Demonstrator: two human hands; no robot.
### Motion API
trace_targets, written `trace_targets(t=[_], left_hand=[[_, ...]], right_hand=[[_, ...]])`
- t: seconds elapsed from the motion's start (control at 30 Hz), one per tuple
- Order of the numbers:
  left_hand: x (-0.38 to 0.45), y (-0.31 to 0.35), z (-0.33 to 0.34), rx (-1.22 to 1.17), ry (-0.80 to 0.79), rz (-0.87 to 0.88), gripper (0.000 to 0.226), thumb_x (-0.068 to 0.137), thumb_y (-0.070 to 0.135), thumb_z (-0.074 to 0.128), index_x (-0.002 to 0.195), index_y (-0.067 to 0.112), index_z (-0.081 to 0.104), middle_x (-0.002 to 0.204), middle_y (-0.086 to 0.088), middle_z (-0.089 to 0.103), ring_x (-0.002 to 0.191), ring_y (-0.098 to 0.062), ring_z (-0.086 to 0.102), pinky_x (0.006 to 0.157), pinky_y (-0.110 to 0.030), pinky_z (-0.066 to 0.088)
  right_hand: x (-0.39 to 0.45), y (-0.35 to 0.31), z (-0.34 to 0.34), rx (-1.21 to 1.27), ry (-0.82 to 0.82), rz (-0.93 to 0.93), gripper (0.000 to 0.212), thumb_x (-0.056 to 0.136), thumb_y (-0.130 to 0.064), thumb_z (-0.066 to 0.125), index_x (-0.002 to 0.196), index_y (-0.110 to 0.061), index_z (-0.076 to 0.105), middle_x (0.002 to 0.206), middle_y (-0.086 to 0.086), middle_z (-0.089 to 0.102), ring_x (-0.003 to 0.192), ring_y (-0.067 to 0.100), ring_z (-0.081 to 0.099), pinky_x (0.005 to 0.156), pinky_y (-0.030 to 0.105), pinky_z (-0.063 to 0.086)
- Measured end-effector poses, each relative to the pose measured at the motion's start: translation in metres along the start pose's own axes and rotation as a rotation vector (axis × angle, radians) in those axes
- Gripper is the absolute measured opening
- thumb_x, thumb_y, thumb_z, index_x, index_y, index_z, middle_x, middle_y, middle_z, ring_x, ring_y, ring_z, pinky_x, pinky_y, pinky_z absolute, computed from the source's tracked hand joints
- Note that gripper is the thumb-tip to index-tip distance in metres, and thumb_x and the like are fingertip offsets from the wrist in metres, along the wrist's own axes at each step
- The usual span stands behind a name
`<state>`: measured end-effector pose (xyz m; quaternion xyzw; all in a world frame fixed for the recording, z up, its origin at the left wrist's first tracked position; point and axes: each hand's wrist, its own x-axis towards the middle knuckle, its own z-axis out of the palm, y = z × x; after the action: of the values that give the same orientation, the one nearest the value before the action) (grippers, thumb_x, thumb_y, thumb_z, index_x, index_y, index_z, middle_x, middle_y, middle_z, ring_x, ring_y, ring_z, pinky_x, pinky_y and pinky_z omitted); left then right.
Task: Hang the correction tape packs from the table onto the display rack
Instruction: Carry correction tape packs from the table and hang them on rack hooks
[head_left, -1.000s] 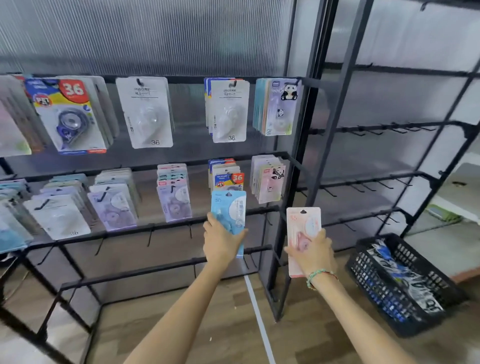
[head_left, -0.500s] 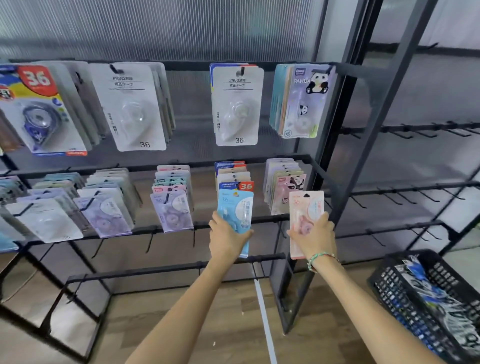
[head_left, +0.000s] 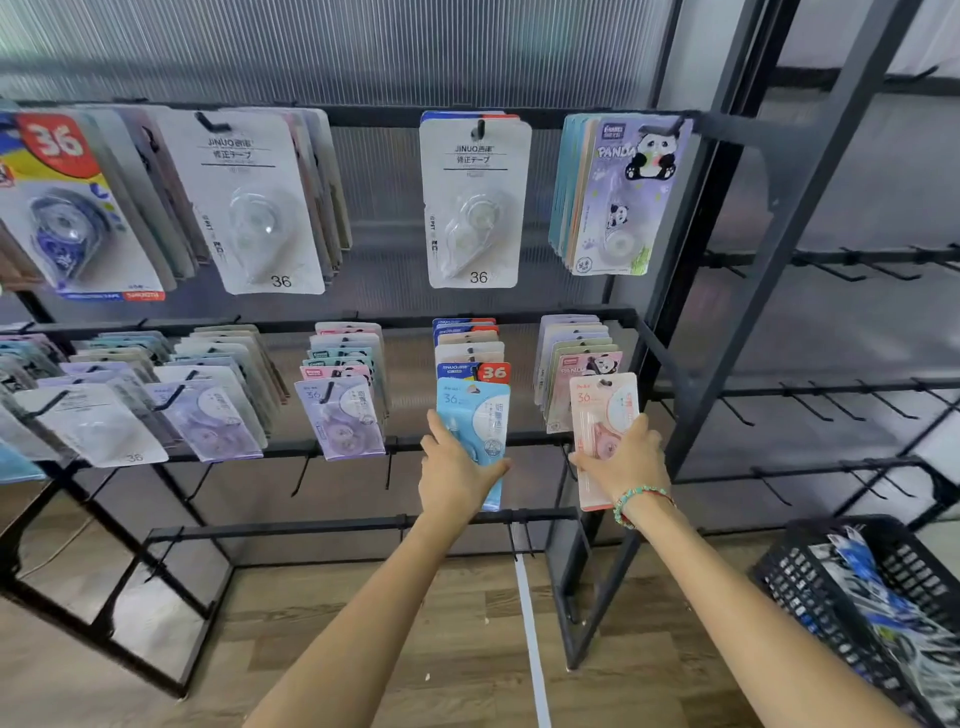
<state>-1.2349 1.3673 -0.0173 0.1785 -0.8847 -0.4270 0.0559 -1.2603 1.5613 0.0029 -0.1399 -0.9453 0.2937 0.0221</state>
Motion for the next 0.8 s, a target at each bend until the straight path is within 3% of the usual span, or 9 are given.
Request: trace_targets(t=[0.4,0.6,0.8], left_hand=[[-0.011,0.004,0.002,0.127,0.021,0.054,0.117,0.073,0.049,0.079,0.152,0.015,0.0,0.135,-0.008,0.04,0.117,-0.025,0.053,0.086,-0.042,0.052],[-0.008,-0.002,0.001,0.168,0.018,-0.007,0.118,0.072,0.05,0.079,0.152,0.014,-0.001,0.133,-0.012,0.041,0.117,-0.028,0.053,0.087,-0.043,0.052],[0.008,0.001,0.012,0.062,0.014,-0.066,0.113,0.072,0.042,0.081,0.149,0.014,0.004,0.13,-0.013,0.039,0.118,-0.032,0.052,0.091,-0.047,0.052]], right_hand=[[0.012,-0.001,0.007,0.029,-0.023,-0.003,0.1,0.07,-0.045,0.08,0.142,-0.006,0.021,0.13,0.017,0.039,0.116,0.033,0.049,0.09,0.046,0.051],[0.013,0.0,0.007,0.038,-0.016,-0.014,0.101,0.069,-0.046,0.08,0.141,-0.007,0.022,0.129,0.017,0.04,0.114,0.032,0.05,0.088,0.048,0.052],[0.015,0.003,0.01,0.067,-0.027,-0.021,0.107,0.07,-0.044,0.08,0.146,-0.008,0.014,0.134,0.016,0.038,0.119,0.033,0.047,0.093,0.047,0.049]])
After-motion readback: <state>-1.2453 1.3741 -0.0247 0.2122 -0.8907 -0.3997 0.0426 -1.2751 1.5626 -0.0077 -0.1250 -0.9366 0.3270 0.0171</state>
